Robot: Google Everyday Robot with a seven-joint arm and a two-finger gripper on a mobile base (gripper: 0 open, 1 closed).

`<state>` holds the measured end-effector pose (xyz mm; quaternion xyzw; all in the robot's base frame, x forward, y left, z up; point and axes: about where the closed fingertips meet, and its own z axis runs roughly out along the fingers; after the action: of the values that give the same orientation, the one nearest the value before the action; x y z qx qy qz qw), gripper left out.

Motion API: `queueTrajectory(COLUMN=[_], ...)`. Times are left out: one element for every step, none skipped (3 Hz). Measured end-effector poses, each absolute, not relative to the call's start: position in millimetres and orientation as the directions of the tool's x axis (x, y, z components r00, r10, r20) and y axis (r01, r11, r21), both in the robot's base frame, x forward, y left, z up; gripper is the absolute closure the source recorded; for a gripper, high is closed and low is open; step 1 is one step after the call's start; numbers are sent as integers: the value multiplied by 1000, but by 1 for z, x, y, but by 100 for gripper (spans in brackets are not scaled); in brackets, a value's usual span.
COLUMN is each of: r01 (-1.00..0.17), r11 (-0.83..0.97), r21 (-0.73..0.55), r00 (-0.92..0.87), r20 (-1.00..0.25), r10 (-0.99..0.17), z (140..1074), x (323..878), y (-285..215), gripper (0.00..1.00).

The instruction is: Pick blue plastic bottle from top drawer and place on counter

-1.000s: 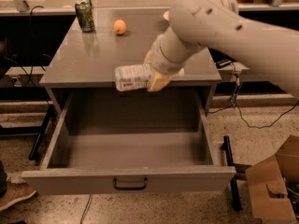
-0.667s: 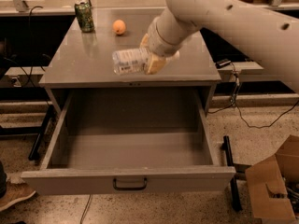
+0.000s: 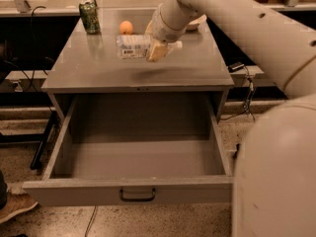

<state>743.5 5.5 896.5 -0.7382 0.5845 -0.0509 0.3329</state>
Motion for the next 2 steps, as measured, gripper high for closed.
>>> queueTrajectory(r01=[-863, -886], r11=[-57, -38], r21=[-501, -462], r00=[252, 215], r20=[-331, -335], r10=[-909, -918], z=[882, 870], x=[762, 771], y=[6, 6], gripper=[81, 57])
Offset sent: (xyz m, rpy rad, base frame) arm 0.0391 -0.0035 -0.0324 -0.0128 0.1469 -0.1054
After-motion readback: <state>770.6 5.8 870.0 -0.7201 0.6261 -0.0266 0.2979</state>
